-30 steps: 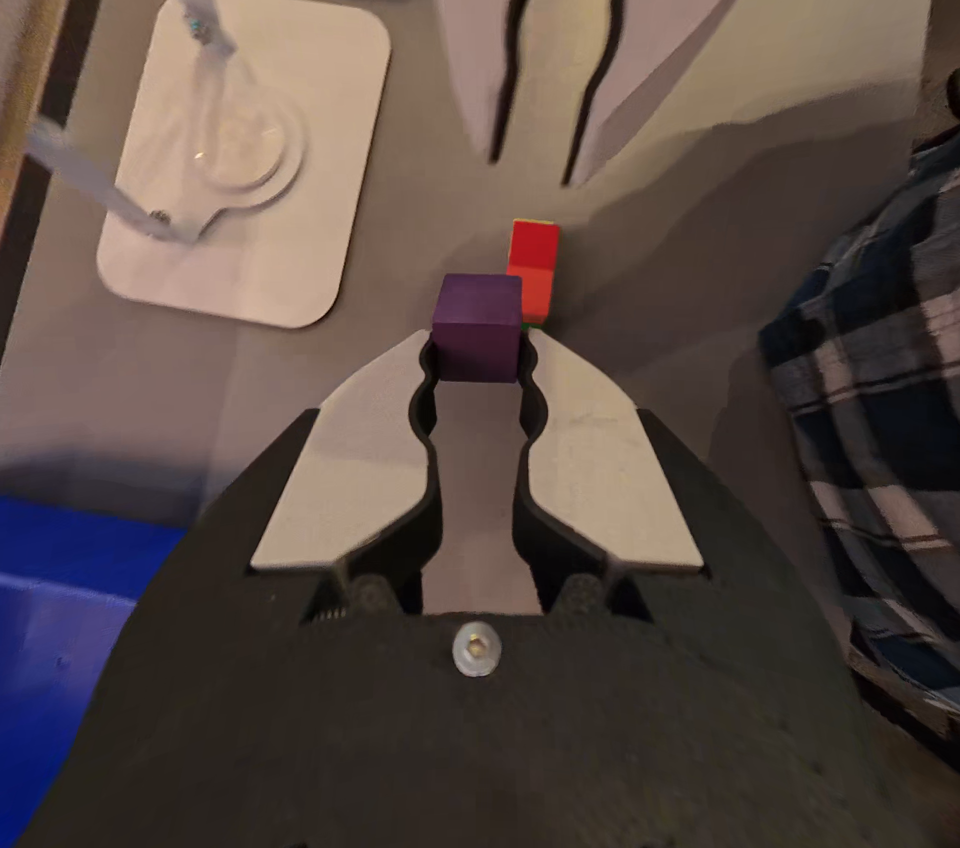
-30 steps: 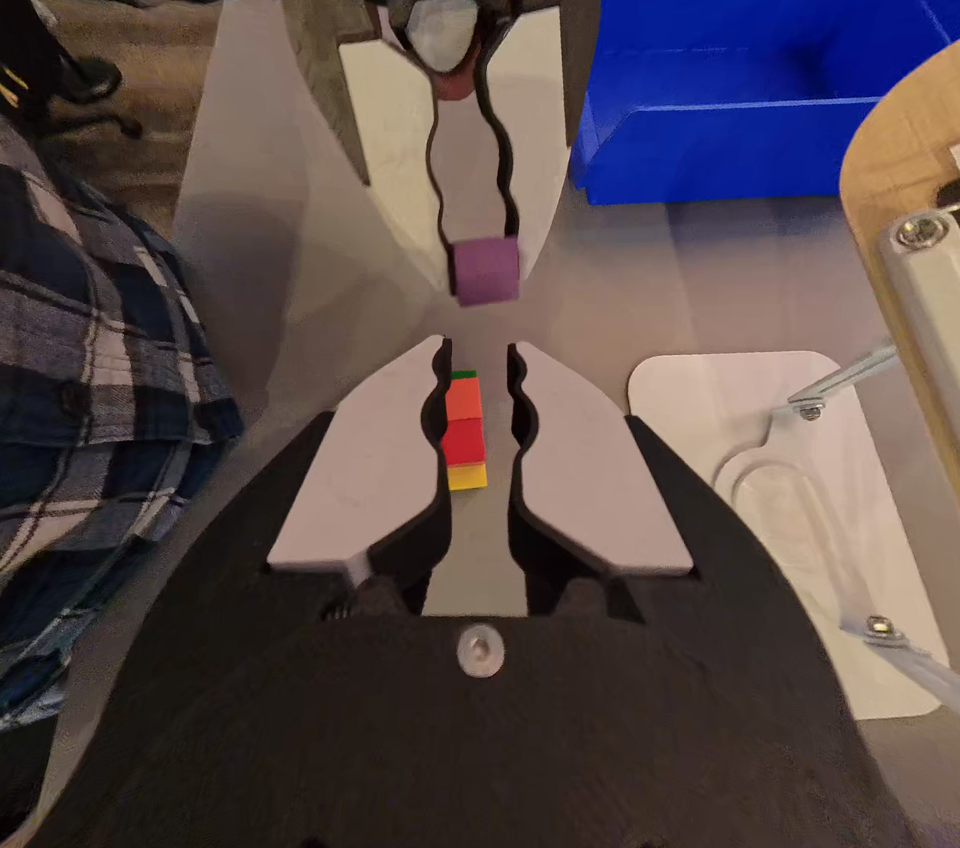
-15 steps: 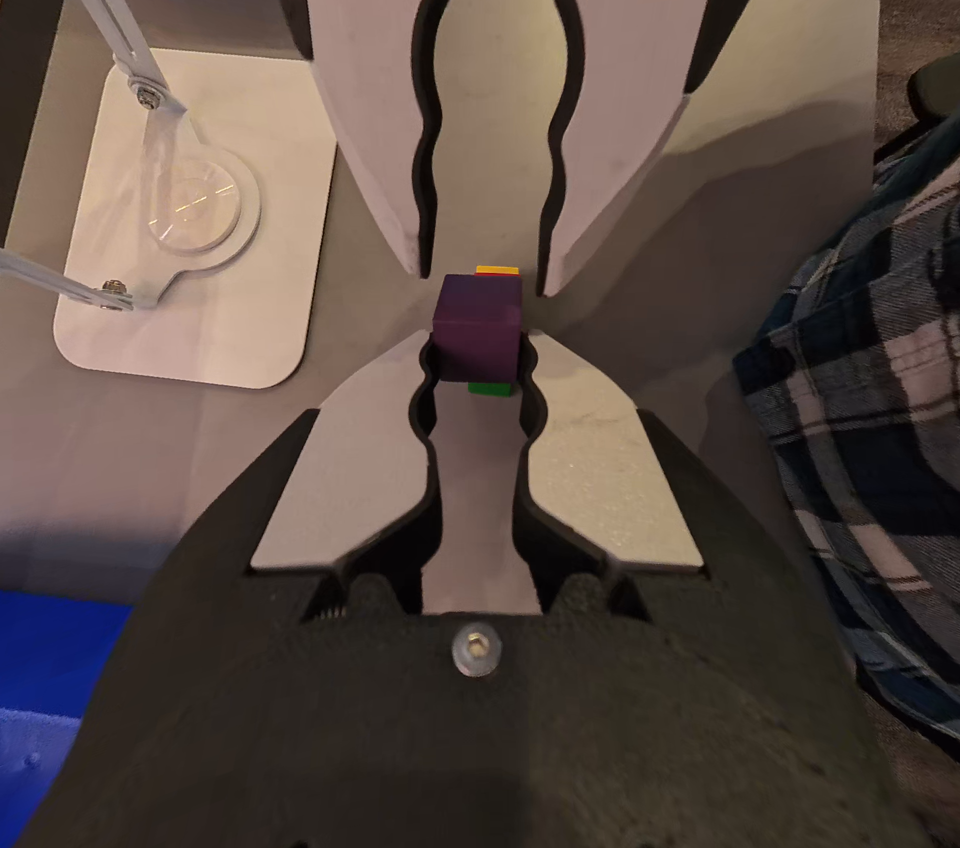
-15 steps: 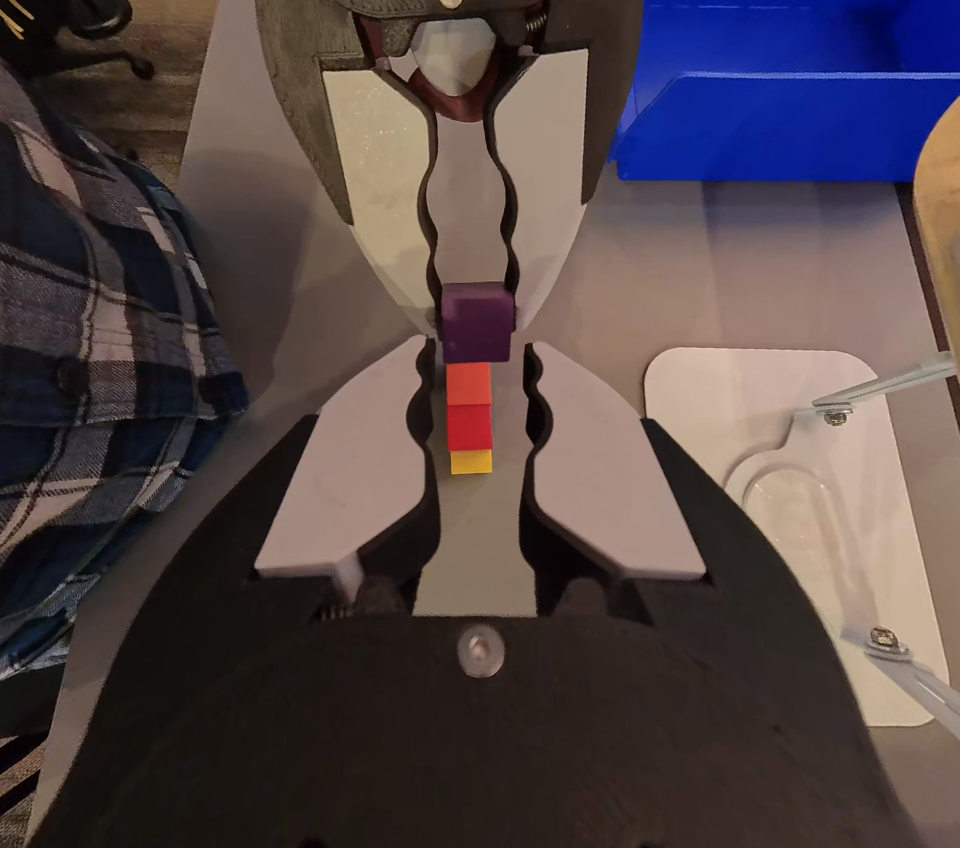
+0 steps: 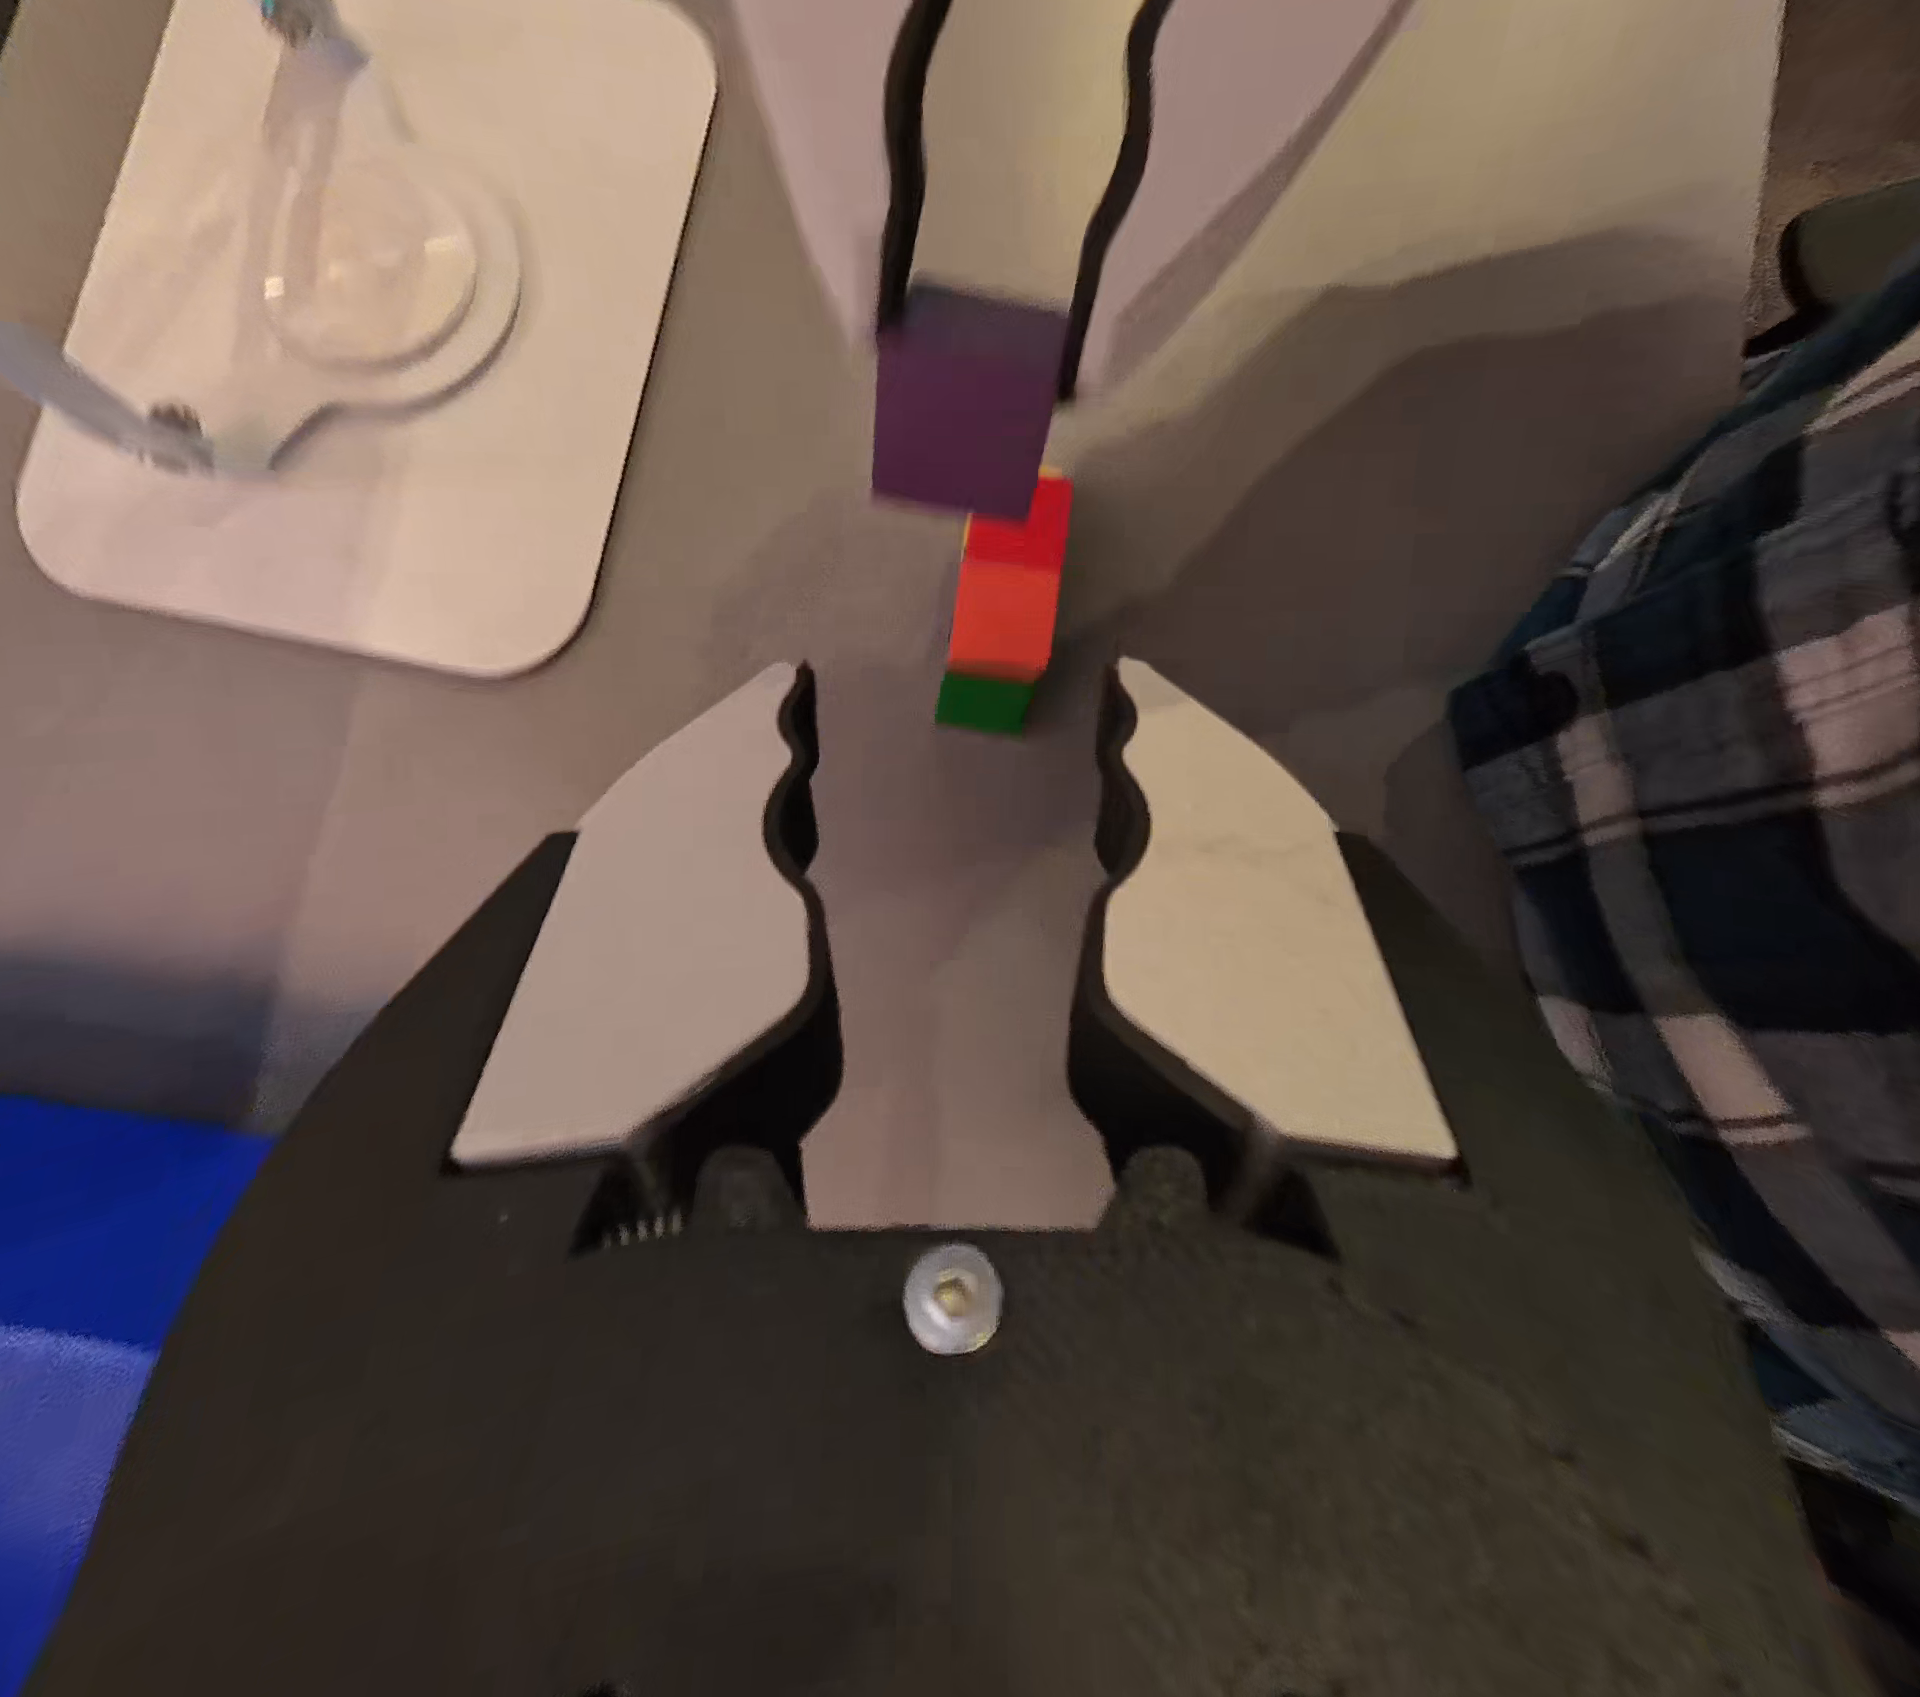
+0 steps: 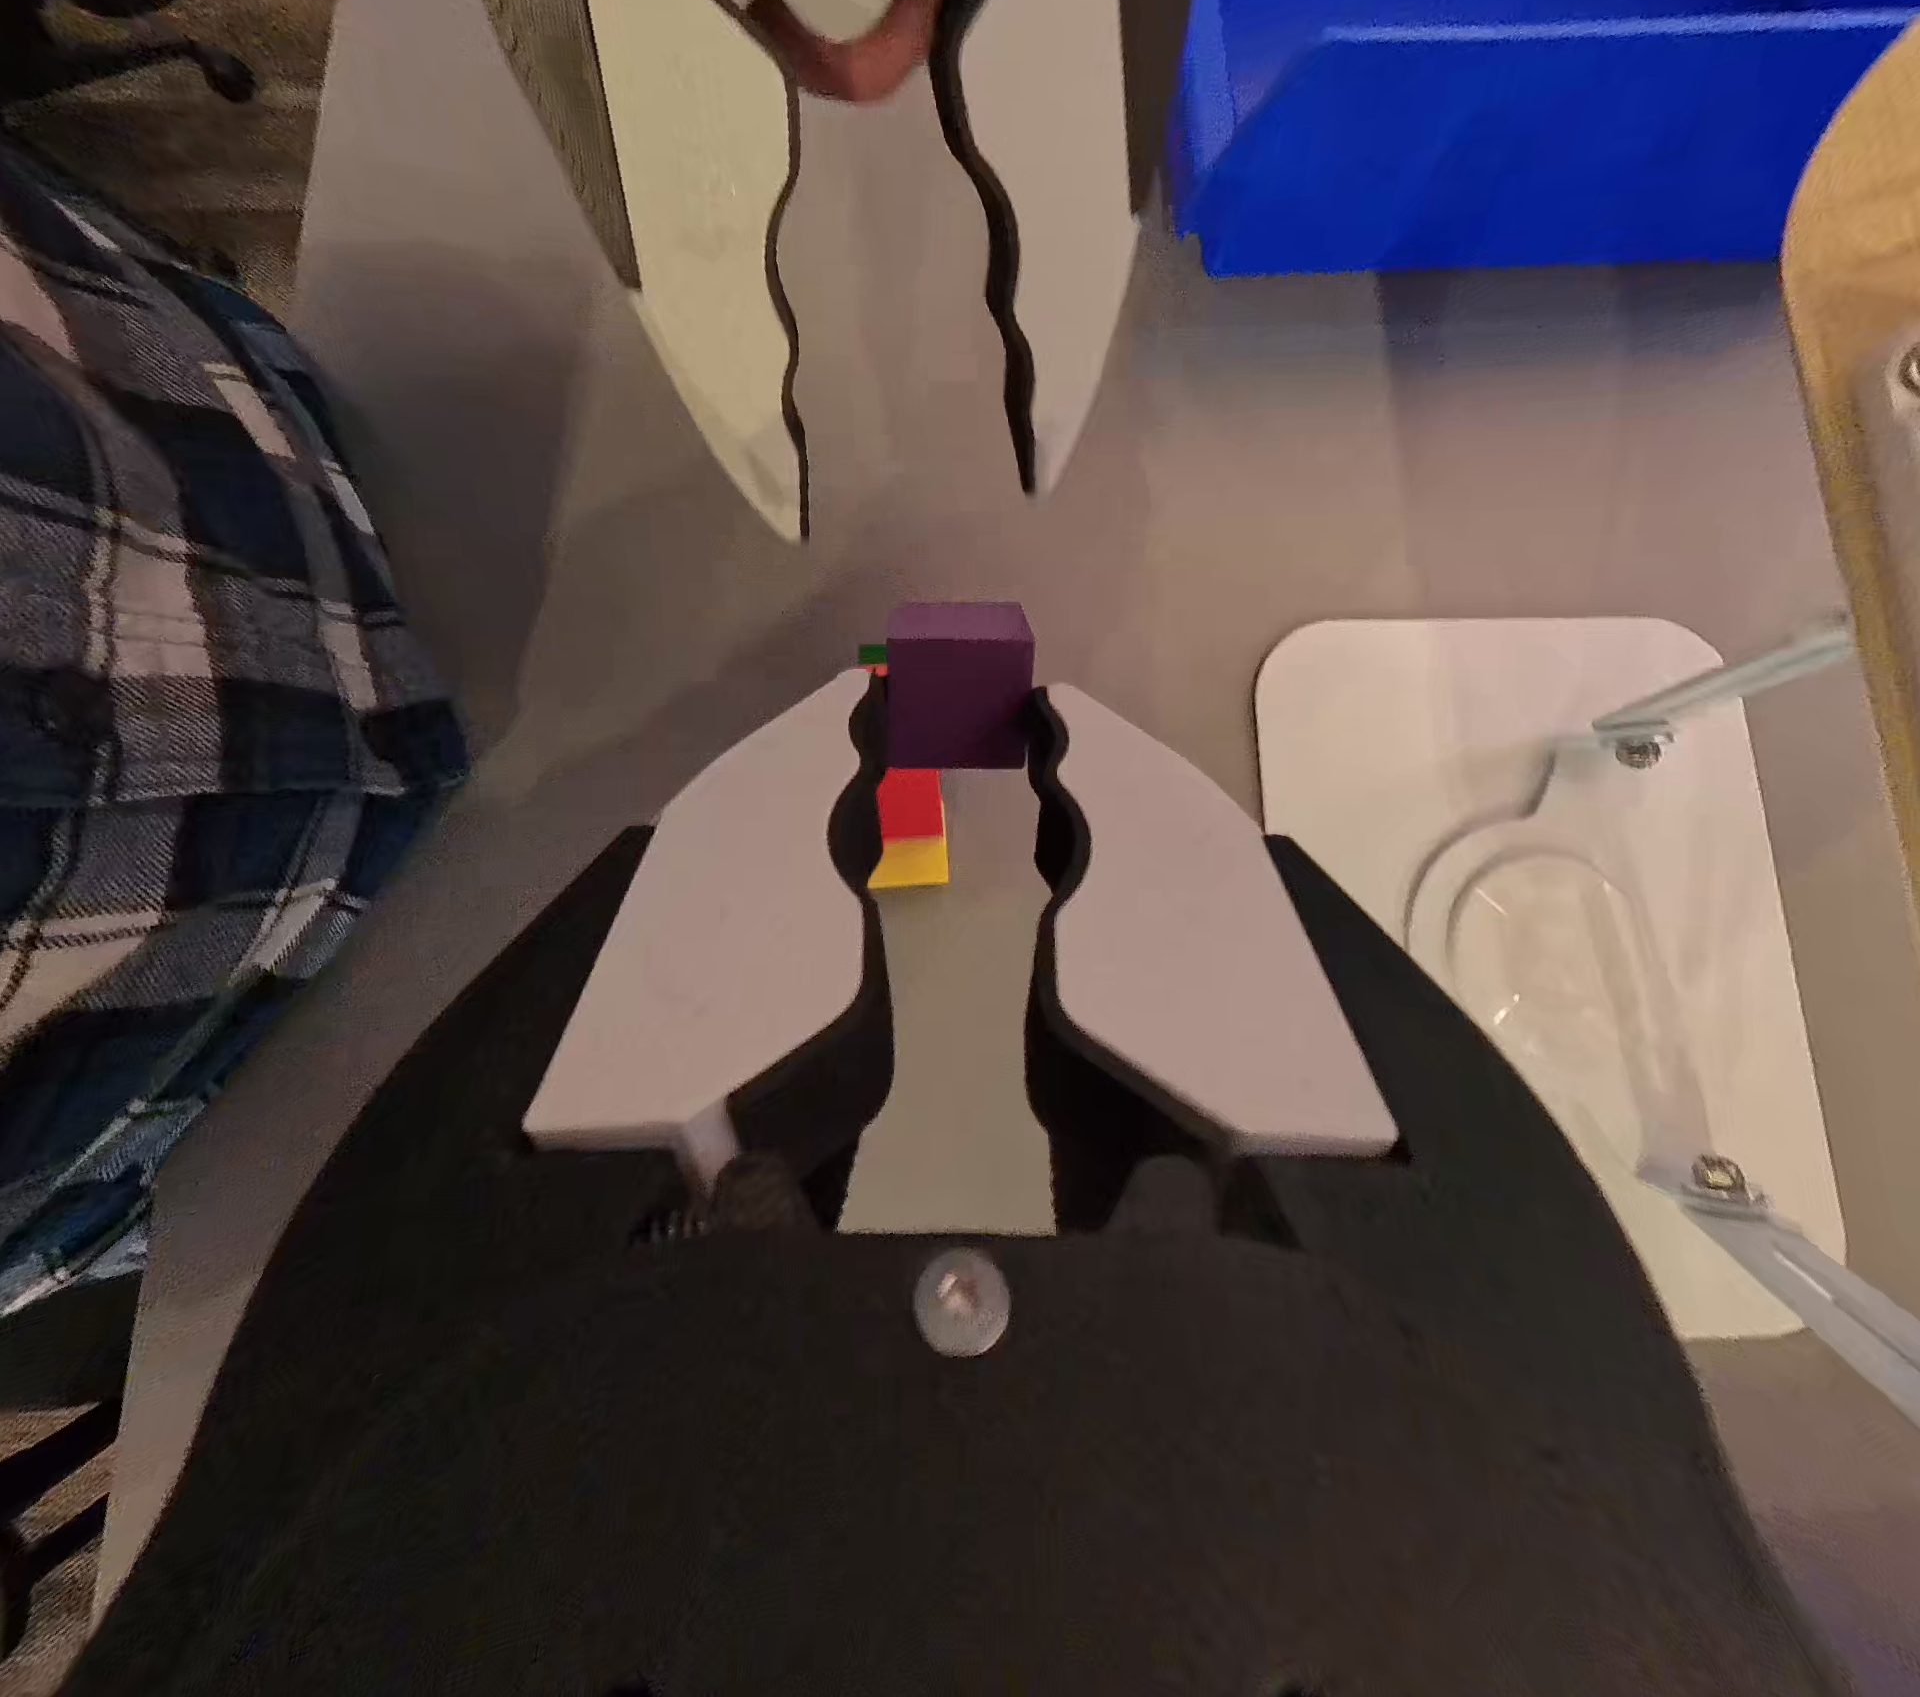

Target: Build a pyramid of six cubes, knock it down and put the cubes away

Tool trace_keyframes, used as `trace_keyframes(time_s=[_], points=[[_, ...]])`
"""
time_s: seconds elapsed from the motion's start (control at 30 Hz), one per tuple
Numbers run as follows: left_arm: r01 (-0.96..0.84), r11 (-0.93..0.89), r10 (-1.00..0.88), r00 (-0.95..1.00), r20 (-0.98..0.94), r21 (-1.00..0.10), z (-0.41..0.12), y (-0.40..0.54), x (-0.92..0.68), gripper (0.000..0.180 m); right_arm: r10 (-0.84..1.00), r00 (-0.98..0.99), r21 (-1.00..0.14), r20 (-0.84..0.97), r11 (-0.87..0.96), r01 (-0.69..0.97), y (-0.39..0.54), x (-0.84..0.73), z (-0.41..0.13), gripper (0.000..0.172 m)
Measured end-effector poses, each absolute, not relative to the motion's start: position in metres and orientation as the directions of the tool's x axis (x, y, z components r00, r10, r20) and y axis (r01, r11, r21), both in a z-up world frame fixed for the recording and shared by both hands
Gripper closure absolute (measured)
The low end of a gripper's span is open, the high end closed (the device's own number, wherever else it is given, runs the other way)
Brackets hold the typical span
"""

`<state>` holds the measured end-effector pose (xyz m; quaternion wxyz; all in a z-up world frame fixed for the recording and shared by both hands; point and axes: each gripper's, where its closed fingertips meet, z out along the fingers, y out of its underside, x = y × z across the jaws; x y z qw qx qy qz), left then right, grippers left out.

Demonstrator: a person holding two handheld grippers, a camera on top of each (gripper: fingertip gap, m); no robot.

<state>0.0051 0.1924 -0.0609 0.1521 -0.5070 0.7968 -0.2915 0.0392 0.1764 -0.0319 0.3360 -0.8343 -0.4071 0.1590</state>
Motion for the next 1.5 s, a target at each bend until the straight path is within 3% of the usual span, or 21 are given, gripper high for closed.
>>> trace_keyframes(time_s=[0.23,0.5,0.9,1.37,1.5], points=[[-0.844,0.214,-0.952,-0.293,0.089,-0.492,-0.112,0.222,-0.037,0.149,0.785,0.619,-0.574,0.002,-0.506,0.644,0.172,0.052,-0.054,0.146],[-0.89,0.228,-0.951,-0.29,0.104,-0.395,-0.146,0.217,-0.062,0.15,0.811,0.584,-0.456,-0.023,-0.528,0.716,0.165,0.04,-0.077,0.146],[-0.883,0.197,-0.956,-0.269,0.114,-0.427,-0.146,0.215,-0.067,0.153,0.824,0.567,-0.333,-0.01,-0.537,0.775,0.16,0.034,-0.096,0.146],[-0.884,0.174,-0.963,-0.245,0.112,-0.435,-0.144,0.214,-0.075,0.153,0.822,0.57,-0.316,0.001,-0.54,0.78,0.163,0.031,-0.098,0.145],[-0.883,0.172,-0.963,-0.244,0.113,-0.436,-0.143,0.213,-0.076,0.153,0.803,0.596,-0.352,0.018,-0.553,0.755,0.166,0.034,-0.09,0.131]])
